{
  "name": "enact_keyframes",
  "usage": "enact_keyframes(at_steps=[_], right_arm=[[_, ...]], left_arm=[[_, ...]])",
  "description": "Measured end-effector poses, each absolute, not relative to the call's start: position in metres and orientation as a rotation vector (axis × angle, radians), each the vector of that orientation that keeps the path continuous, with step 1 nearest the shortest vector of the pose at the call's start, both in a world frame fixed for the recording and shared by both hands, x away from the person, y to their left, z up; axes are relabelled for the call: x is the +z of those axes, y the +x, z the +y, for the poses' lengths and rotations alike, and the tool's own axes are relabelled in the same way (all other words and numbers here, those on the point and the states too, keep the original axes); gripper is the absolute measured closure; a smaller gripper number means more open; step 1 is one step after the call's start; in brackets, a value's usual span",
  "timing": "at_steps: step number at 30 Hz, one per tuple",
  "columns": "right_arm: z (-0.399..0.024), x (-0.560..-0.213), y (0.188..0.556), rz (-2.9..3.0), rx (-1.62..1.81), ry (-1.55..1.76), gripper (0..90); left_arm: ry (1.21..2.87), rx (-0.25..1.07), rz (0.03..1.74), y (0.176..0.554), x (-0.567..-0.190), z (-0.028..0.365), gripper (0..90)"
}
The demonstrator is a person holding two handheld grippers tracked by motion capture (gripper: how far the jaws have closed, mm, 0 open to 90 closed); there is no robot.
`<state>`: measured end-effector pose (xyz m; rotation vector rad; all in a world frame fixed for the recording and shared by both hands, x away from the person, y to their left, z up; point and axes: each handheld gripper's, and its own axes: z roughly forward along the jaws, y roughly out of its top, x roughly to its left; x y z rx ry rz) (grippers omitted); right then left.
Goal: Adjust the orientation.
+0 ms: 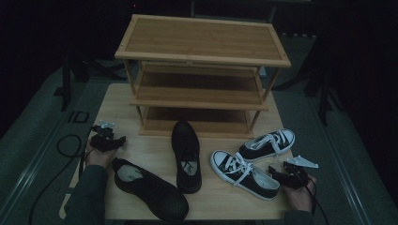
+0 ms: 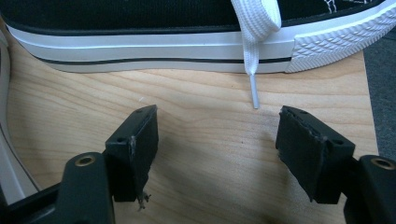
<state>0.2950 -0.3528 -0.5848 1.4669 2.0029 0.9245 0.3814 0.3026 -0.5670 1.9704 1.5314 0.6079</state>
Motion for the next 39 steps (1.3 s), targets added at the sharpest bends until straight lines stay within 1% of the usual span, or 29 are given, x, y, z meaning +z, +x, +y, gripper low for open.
enact_keyframes(at_steps=[3, 6, 9, 15, 20, 24, 32, 39], right_arm=[[-0.352, -0.585, 0.295, 2.010, 0.926, 1.461, 27.2], [-0.352, -0.585, 0.295, 2.019, 0.926, 1.457, 25.6], [-0.352, -0.585, 0.295, 2.019, 0.926, 1.456, 25.6], [-0.352, -0.585, 0.295, 2.019, 0.927, 1.457, 25.6], [-0.352, -0.585, 0.295, 2.018, 0.927, 1.457, 25.7], [-0.352, -0.585, 0.295, 2.018, 0.927, 1.457, 25.7], [-0.352, -0.585, 0.295, 2.019, 0.927, 1.457, 25.6], [-0.352, -0.585, 0.295, 2.019, 0.927, 1.457, 25.7]], left_arm=[[2.001, 0.554, 1.517, 0.380, -0.563, 0.303, 51.8], [2.021, 0.534, 1.471, 0.375, -0.553, 0.304, 54.6], [2.029, 0.531, 1.446, 0.372, -0.546, 0.305, 54.9], [2.024, 0.505, 1.408, 0.360, -0.520, 0.309, 56.5], [2.042, 0.492, 1.387, 0.355, -0.507, 0.306, 57.0], [2.060, 0.486, 1.334, 0.348, -0.496, 0.300, 56.9], [2.089, 0.478, 1.253, 0.340, -0.482, 0.291, 56.7], [2.104, 0.482, 1.219, 0.335, -0.471, 0.285, 55.5]])
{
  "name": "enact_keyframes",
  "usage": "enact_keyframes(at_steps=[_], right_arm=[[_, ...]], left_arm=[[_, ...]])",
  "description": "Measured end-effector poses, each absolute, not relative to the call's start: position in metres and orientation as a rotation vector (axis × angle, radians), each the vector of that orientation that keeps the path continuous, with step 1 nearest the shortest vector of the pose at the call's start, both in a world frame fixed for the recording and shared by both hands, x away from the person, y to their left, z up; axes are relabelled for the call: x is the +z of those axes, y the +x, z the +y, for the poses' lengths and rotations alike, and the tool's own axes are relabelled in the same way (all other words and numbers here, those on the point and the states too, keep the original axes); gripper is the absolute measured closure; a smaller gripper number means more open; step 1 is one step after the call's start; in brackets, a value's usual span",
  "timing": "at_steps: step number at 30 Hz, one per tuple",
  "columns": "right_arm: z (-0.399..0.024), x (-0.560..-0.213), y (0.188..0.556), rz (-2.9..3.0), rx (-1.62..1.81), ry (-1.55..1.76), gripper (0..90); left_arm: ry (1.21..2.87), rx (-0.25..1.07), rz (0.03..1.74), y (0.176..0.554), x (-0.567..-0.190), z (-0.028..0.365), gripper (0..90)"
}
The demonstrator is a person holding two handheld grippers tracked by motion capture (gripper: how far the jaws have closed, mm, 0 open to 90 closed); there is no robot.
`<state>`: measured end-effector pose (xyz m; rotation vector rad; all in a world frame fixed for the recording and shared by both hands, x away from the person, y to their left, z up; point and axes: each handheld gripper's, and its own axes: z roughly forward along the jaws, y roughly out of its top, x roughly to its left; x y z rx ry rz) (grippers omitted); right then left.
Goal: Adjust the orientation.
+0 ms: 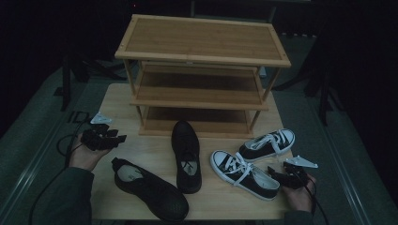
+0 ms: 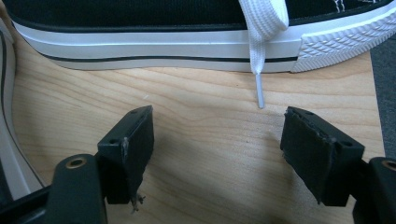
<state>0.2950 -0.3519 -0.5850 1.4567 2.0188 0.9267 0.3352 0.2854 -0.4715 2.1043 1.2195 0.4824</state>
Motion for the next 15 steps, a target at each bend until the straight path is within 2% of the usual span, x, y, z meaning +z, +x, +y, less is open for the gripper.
enact_keyframes(at_steps=[15], right_arm=[[-0.352, -0.585, 0.294, 2.015, 0.925, 1.462, 25.7]], left_arm=[[2.166, 0.451, 1.131, 0.320, -0.452, 0.268, 56.9]])
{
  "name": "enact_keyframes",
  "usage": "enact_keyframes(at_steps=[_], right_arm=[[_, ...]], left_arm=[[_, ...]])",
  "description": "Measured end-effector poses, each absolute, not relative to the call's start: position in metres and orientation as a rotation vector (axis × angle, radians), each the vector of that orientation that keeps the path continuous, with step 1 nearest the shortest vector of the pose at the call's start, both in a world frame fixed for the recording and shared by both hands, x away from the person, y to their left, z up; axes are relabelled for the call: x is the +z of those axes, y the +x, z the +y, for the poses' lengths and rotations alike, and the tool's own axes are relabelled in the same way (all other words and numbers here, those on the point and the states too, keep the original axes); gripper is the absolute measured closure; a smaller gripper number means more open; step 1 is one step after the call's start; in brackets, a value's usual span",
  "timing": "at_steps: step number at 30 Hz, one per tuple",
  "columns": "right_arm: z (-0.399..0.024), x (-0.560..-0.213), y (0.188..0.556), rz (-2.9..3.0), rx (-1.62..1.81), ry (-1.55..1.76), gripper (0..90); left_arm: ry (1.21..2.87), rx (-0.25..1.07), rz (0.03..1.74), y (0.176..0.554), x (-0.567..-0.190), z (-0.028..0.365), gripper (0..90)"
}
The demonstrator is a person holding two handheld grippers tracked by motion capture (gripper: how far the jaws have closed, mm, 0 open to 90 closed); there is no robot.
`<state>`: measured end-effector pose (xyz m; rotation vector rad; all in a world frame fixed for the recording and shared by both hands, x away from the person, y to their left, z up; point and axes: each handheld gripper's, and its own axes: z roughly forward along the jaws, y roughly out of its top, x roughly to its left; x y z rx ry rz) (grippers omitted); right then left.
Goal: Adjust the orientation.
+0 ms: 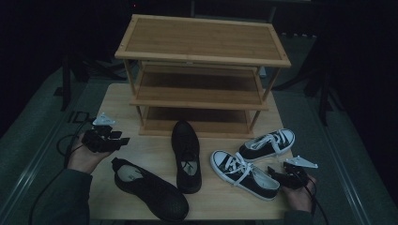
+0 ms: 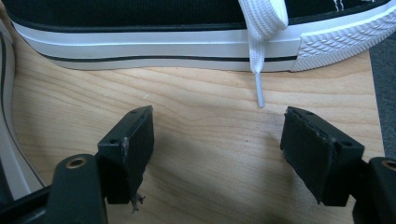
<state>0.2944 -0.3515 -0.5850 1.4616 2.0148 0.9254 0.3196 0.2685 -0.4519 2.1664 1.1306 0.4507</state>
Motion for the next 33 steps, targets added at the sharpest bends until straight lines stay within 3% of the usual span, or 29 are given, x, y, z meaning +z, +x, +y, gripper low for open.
enact_keyframes(at_steps=[33], right_arm=[[-0.351, -0.585, 0.294, 2.012, 0.924, 1.464, 25.8]], left_arm=[[2.292, 0.393, 1.094, 0.293, -0.453, 0.265, 56.4]])
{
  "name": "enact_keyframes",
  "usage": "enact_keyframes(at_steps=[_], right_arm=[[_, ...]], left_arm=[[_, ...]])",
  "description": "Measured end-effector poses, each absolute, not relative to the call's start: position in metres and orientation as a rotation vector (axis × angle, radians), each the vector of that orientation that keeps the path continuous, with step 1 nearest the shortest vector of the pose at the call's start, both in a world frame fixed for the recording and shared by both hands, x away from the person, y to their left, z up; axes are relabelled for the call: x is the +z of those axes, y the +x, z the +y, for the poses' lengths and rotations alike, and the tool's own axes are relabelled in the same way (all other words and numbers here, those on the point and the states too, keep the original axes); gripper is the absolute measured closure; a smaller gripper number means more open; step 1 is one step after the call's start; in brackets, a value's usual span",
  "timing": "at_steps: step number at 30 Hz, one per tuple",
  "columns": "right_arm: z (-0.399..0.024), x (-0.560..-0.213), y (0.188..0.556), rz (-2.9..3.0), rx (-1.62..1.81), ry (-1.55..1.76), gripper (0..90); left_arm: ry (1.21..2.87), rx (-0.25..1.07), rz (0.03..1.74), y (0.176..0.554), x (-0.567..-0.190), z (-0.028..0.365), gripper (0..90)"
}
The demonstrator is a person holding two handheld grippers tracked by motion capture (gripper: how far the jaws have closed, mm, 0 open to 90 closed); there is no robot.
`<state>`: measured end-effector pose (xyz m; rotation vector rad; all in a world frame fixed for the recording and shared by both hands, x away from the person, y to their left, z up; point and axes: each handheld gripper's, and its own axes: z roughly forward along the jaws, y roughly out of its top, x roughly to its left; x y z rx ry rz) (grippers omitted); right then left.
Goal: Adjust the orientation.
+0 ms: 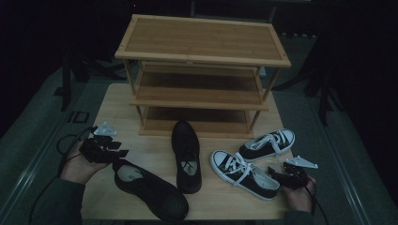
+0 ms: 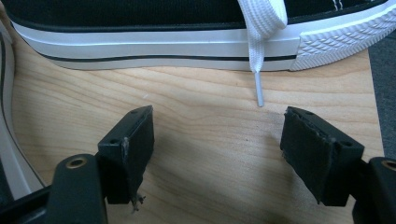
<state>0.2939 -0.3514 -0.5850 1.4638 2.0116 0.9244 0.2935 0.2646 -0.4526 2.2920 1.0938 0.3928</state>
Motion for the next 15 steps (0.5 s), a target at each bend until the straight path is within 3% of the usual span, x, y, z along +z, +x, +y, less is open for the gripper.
enact_keyframes(at_steps=[4, 7, 15], right_arm=[[-0.3515, -0.5850, 0.2939, 2.012, 0.924, 1.464, 25.8], [-0.3514, -0.5850, 0.2938, 2.011, 0.924, 1.464, 25.8], [-0.3515, -0.5850, 0.2938, 2.011, 0.924, 1.464, 25.7]], left_arm=[[2.303, 0.383, 1.089, 0.2923, -0.4558, 0.2652, 57.1], [2.308, 0.378, 1.091, 0.2924, -0.4569, 0.2654, 65.5], [2.316, 0.364, 1.054, 0.2846, -0.4498, 0.2615, 62.5]])
